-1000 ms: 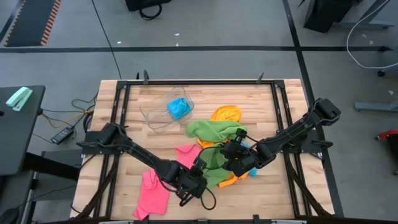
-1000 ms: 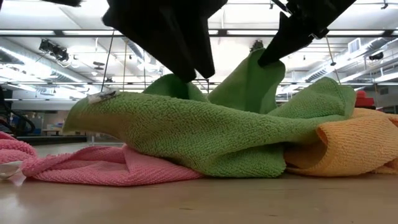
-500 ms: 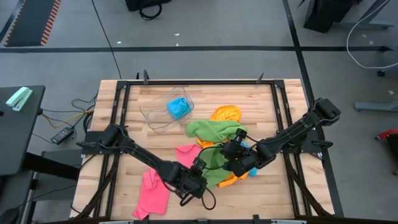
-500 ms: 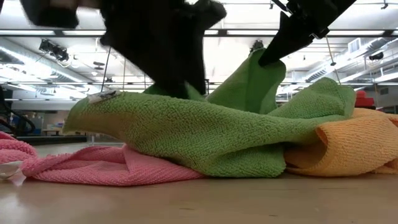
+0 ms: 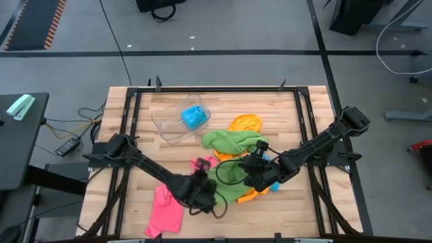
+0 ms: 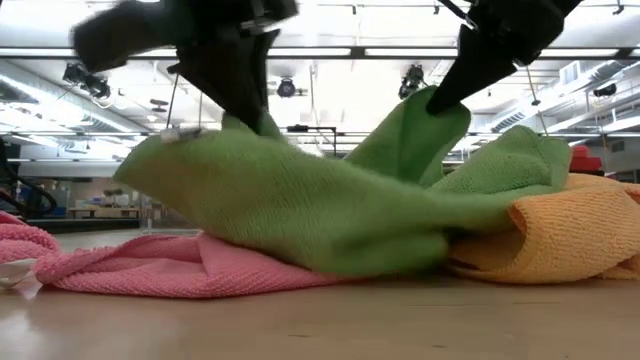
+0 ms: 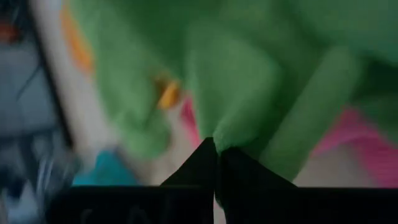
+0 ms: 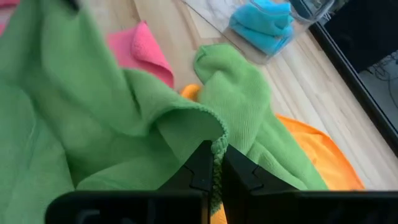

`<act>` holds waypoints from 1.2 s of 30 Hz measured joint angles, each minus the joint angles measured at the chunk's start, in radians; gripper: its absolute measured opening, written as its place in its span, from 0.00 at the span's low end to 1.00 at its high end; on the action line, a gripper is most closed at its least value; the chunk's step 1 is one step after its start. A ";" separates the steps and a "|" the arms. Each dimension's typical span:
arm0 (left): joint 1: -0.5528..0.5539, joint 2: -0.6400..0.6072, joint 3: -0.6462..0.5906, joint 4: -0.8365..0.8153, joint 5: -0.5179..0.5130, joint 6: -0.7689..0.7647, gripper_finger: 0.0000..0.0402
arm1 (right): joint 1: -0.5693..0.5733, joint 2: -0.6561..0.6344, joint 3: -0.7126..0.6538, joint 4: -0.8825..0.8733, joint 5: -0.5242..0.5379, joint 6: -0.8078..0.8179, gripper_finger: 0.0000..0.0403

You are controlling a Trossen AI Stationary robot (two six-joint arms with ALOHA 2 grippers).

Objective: Fold microfiber towels
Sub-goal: Fold the left green microfiber towel

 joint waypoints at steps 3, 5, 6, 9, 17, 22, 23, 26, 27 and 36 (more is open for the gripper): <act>0.022 -0.020 0.000 -0.109 -0.027 -0.140 0.03 | -0.020 0.000 0.000 0.001 0.000 -0.008 0.06; 0.037 -0.023 0.000 -0.155 -0.027 -0.216 0.02 | -0.046 0.000 0.000 0.001 0.000 -0.018 0.06; 0.047 -0.023 0.000 -0.186 -0.026 -0.249 0.02 | -0.061 0.000 0.000 0.001 0.001 -0.034 0.06; 0.074 -0.024 0.000 -0.263 -0.024 -0.311 0.04 | -0.106 0.000 0.000 -0.006 0.016 -0.086 0.06; 0.085 -0.078 -0.001 -0.381 -0.058 -0.278 0.02 | -0.151 -0.002 0.058 -0.072 0.024 -0.210 0.06; 0.085 -0.173 -0.001 -0.375 -0.078 -0.278 0.04 | -0.140 -0.018 0.145 -0.129 0.038 -0.264 0.06; 0.082 -0.192 -0.001 -0.365 -0.083 -0.279 0.06 | -0.131 -0.019 0.162 -0.139 0.036 -0.292 0.06; 0.063 -0.257 -0.001 -0.342 -0.088 -0.281 0.07 | -0.093 -0.022 0.227 -0.154 0.033 -0.364 0.06; 0.054 -0.282 -0.001 -0.338 -0.088 -0.278 0.07 | -0.077 -0.024 0.254 -0.172 0.034 -0.381 0.06; -0.041 -0.425 -0.001 -0.155 -0.096 -0.182 0.05 | 0.050 -0.033 0.492 -0.268 0.000 -0.431 0.06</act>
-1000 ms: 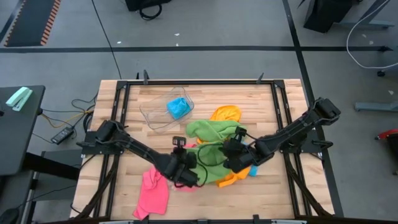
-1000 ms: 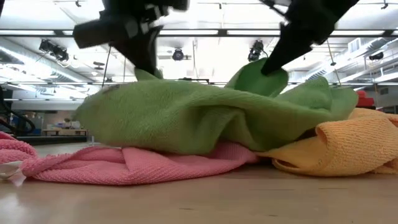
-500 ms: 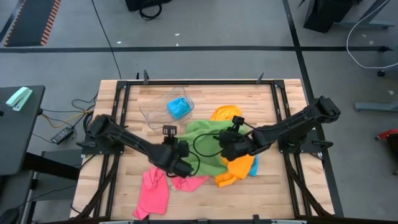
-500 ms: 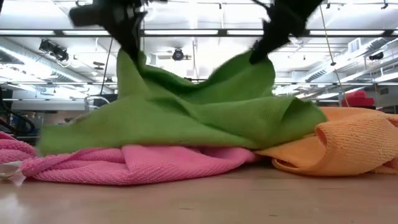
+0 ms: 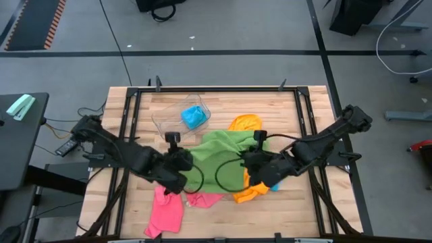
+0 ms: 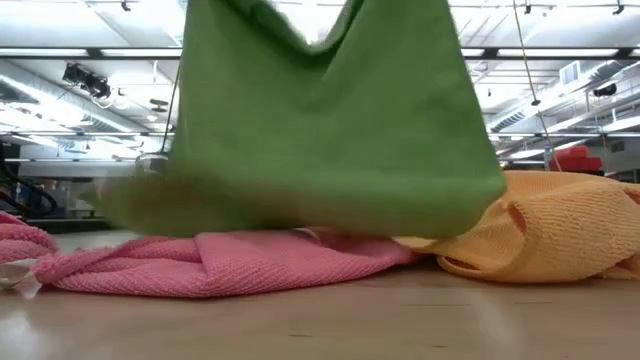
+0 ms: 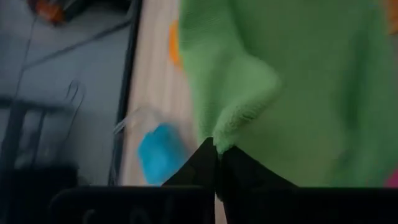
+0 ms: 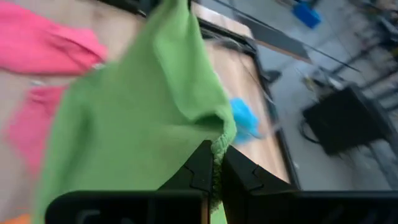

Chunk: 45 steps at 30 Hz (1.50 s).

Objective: Fold microfiber towels
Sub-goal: Fold the left green microfiber towel

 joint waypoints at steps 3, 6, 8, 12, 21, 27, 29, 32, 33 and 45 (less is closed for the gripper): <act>-0.058 -0.020 0.001 0.075 0.010 0.061 0.06 | 0.054 -0.001 0.050 -0.001 -0.074 0.017 0.06; -0.117 -0.029 0.021 0.099 0.013 0.098 0.04 | 0.121 -0.001 0.108 0.004 -0.110 0.028 0.06; -0.149 -0.030 0.053 0.101 0.013 0.115 0.02 | 0.165 -0.001 0.146 0.005 -0.117 0.037 0.06; -0.202 -0.030 0.129 0.106 0.013 0.120 0.03 | 0.249 -0.001 0.222 0.008 -0.119 0.065 0.06; -0.272 -0.031 0.206 0.183 0.119 0.205 0.03 | 0.325 0.000 0.232 0.079 -0.206 0.139 0.06; -0.224 -0.032 0.196 0.100 0.096 0.184 0.05 | 0.274 0.000 0.219 -0.119 -0.095 0.199 0.06; -0.179 -0.032 0.169 0.034 0.093 0.129 0.06 | 0.216 0.000 0.194 -0.209 -0.070 0.251 0.06; -0.104 -0.031 0.103 -0.026 0.090 0.057 0.04 | 0.121 0.000 0.132 -0.266 -0.063 0.275 0.06; -0.079 -0.031 0.076 -0.029 0.090 0.048 0.03 | 0.088 0.000 0.103 -0.266 -0.063 0.269 0.06; 0.169 -0.030 -0.194 -0.020 0.045 0.043 0.03 | -0.244 0.001 -0.219 -0.064 -0.068 0.063 0.06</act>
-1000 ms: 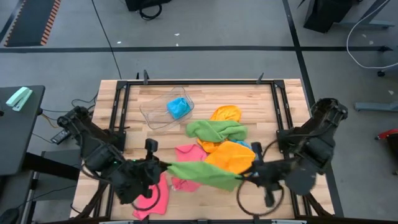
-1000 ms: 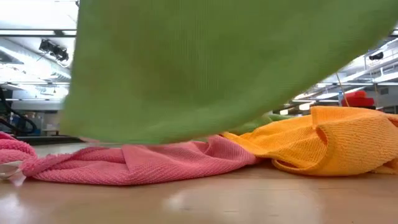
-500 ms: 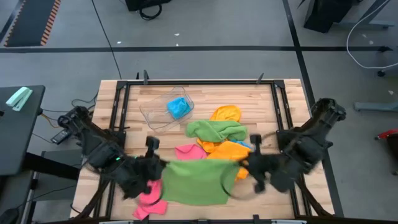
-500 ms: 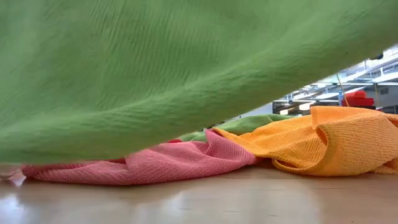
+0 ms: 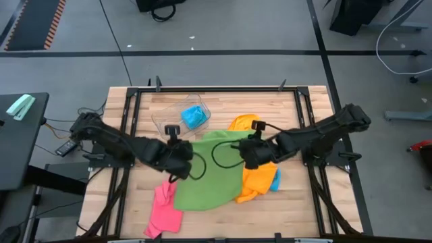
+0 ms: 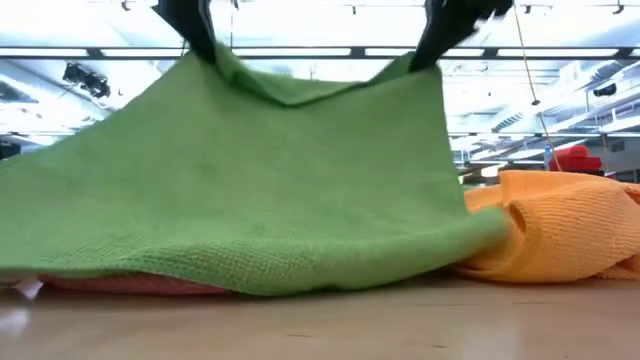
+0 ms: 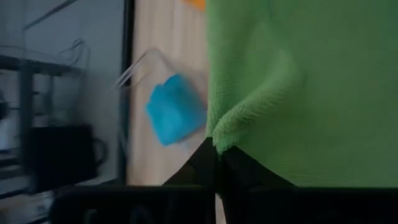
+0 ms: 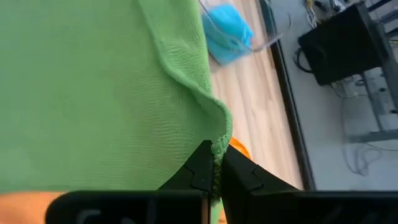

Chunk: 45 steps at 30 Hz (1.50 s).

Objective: Fold microfiber towels
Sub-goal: Fold the left green microfiber towel

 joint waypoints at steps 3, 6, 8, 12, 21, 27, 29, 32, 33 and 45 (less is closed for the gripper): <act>0.071 -0.005 -0.039 0.023 -0.008 0.073 0.02 | -0.069 0.000 -0.052 0.101 0.006 -0.088 0.06; 0.148 -0.010 -0.073 0.088 -0.011 0.149 0.05 | -0.132 0.000 -0.082 0.177 0.008 -0.177 0.06; 0.196 -0.020 -0.097 0.126 -0.010 0.208 0.06 | -0.170 0.000 -0.090 0.223 0.009 -0.239 0.06; 0.288 -0.033 -0.113 0.155 0.042 0.280 0.05 | -0.241 0.000 -0.092 0.301 -0.019 -0.361 0.06; 0.302 -0.109 -0.111 0.175 0.175 0.289 0.06 | -0.285 0.000 -0.092 0.365 -0.300 -0.471 0.06; 0.233 -0.119 -0.128 0.183 0.300 0.260 0.02 | -0.221 0.000 -0.099 0.410 -0.496 -0.463 0.06; 0.211 -0.119 -0.168 0.186 0.315 0.228 0.02 | -0.191 0.000 -0.123 0.467 -0.555 -0.454 0.06; 0.173 -0.119 -0.237 0.192 0.315 0.176 0.04 | -0.144 0.000 -0.165 0.536 -0.604 -0.450 0.06; 0.160 -0.119 -0.256 0.201 0.314 0.158 0.05 | -0.129 -0.001 -0.181 0.559 -0.609 -0.450 0.06; 0.074 -0.135 -0.322 0.182 0.235 0.104 0.04 | -0.017 -0.001 -0.240 0.667 -0.638 -0.393 0.06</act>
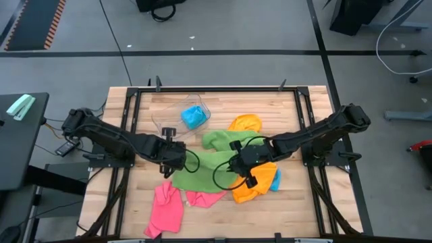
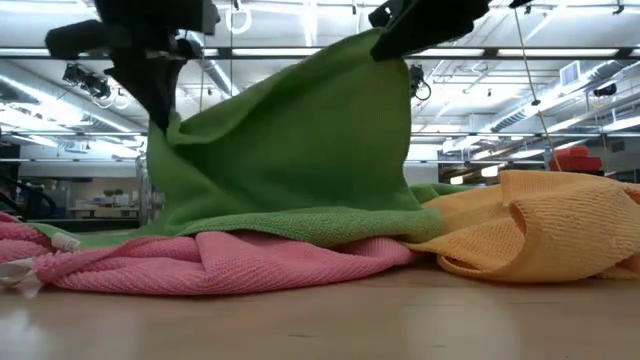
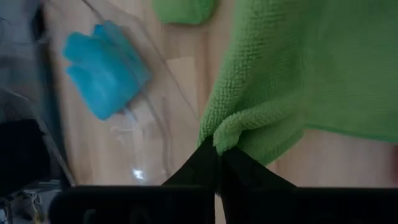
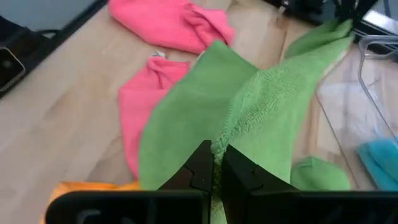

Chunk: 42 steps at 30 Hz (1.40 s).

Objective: Fold microfiber towels
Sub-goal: Fold the left green microfiber towel

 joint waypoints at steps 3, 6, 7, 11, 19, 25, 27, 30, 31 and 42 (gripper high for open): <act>-0.014 -0.014 0.000 0.003 -0.016 -0.005 0.07 | 0.016 0.000 0.000 -0.003 -0.020 0.035 0.06; -0.047 -0.018 0.000 0.010 -0.017 -0.003 0.06 | 0.031 0.000 -0.005 -0.002 -0.026 0.062 0.06; -0.060 -0.017 0.000 0.009 -0.012 -0.003 0.05 | 0.035 0.000 -0.011 0.001 -0.026 0.065 0.06; -0.102 -0.009 -0.009 0.036 0.018 -0.008 0.02 | 0.038 0.000 -0.066 0.062 -0.027 0.088 0.06; -0.171 -0.008 -0.097 0.149 0.047 -0.051 0.08 | 0.038 0.000 -0.203 0.242 -0.043 0.126 0.06; -0.199 -0.008 -0.126 0.163 0.047 -0.087 0.02 | 0.049 0.000 -0.249 0.338 -0.064 0.150 0.06; -0.204 -0.008 -0.131 0.176 0.047 -0.085 0.02 | 0.053 0.005 -0.249 0.359 -0.064 0.147 0.06; -0.201 -0.008 -0.139 0.194 0.035 -0.058 0.04 | 0.056 0.014 -0.250 0.384 -0.065 0.140 0.06; -0.202 -0.009 -0.139 0.195 0.023 -0.054 0.05 | 0.056 0.021 -0.249 0.396 -0.065 0.138 0.06; -0.205 -0.009 -0.139 0.201 0.047 -0.052 0.02 | 0.075 0.065 -0.249 0.407 -0.065 0.154 0.06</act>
